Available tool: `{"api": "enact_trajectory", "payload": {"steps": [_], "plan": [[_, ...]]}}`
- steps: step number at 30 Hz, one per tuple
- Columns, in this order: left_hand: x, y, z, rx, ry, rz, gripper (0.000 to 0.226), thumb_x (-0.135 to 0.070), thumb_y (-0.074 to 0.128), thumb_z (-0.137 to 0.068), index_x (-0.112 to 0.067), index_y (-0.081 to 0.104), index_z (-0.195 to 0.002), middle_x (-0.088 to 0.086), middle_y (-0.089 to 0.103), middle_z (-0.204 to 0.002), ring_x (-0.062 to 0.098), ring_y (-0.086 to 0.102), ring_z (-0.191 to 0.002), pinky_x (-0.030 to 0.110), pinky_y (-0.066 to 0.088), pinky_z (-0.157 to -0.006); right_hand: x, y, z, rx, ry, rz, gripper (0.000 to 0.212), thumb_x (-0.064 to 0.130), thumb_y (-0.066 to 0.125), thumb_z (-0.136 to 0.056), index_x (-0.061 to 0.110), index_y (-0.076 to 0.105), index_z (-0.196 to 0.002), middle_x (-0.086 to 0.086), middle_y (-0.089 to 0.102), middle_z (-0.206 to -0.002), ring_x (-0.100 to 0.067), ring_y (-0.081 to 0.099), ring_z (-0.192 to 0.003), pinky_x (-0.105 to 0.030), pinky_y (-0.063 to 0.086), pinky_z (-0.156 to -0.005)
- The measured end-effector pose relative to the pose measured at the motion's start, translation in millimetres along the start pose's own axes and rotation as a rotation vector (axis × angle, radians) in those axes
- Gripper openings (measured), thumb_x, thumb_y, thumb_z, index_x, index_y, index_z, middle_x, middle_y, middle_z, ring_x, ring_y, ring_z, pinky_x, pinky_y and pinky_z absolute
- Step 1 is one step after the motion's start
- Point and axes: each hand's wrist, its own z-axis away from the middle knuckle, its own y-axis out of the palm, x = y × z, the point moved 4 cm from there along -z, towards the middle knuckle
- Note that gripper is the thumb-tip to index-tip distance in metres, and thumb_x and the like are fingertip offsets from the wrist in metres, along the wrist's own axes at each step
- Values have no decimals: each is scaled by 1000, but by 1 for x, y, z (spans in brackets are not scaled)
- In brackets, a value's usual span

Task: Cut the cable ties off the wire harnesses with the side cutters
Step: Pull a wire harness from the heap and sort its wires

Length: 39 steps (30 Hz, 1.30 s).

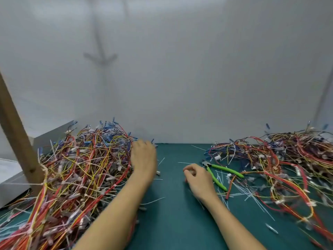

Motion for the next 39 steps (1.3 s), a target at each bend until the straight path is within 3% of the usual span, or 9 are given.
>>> {"api": "enact_trajectory", "payload": {"steps": [5, 9, 12, 22, 26, 29, 34, 37, 39], "plan": [[23, 8, -18, 46, -89, -50, 31, -5, 47, -97, 0, 48, -128, 22, 50, -129, 33, 47, -119, 30, 53, -84, -7, -6, -9, -69, 64, -162, 15, 15, 57, -92, 20, 70, -86, 5, 68, -65, 5, 60, -59, -7, 40, -53], [21, 5, -28, 94, -69, -131, 29, 1, 40, -99, 3, 46, -127, 21, 54, -126, 32, 56, -115, 32, 54, -86, -11, -8, -9, -82, 107, -249, 16, 13, 55, -92, 18, 70, -87, 3, 67, -64, 0, 55, -53, -15, 40, -54], [20, -2, -35, 162, -9, -185, 31, 3, 46, -96, -3, 58, -124, 14, 63, -122, 30, 62, -113, 34, 56, -87, -11, -8, -7, -74, 117, -300, 18, 12, 54, -92, 19, 69, -85, 2, 66, -62, -6, 53, -54, -25, 41, -57], [27, -41, -54, 188, 42, -182, 25, -15, 56, -95, -12, 65, -118, 4, 65, -117, 22, 64, -107, 30, 50, -72, -10, -9, -6, -60, 119, -280, 22, 8, 51, -92, 18, 69, -84, 0, 66, -62, -8, 52, -51, -27, 41, -56], [49, -68, -71, 123, -26, 208, 18, -13, 49, -95, -1, 63, -92, 19, 66, -107, 35, 60, -94, 37, 46, -73, -7, -9, -5, -63, 94, -196, 22, 10, 51, -92, 18, 70, -84, 3, 65, -63, 0, 56, -52, -13, 39, -52], [76, -78, -84, 153, -174, 632, 21, -10, 51, -93, 8, 60, -99, 24, 62, -93, 37, 59, -87, 37, 46, -74, -4, -9, -5, -55, 70, -140, 22, 10, 52, -93, 18, 70, -84, 4, 66, -63, 6, 57, -52, -9, 37, -49], [102, -84, -82, 88, -381, 1323, 19, -10, 56, -96, -1, 57, -79, 15, 51, -76, 18, 45, -46, 22, 32, -48, 2, -7, -3, -10, 23, -61, 20, 13, 53, -93, 22, 69, -85, 6, 66, -62, 6, 58, -56, -9, 38, -52], [105, -86, -79, 57, -363, 1407, 19, -20, 61, -95, 0, 61, -92, 10, 52, -71, 4, 44, -29, 14, 30, -36, 7, -2, -1, 27, 15, -30, 20, 16, 54, -93, 26, 69, -83, 5, 68, -62, -2, 62, -62, -24, 48, -62], [105, -84, -79, 41, -304, 1331, 26, -23, 64, -93, 2, 64, -89, 9, 54, -65, 2, 44, -27, 17, 34, -38, 9, -1, 0, 33, 11, -11, 20, 16, 55, -91, 27, 68, -80, 6, 69, -61, -8, 65, -67, -29, 51, -68]]}}
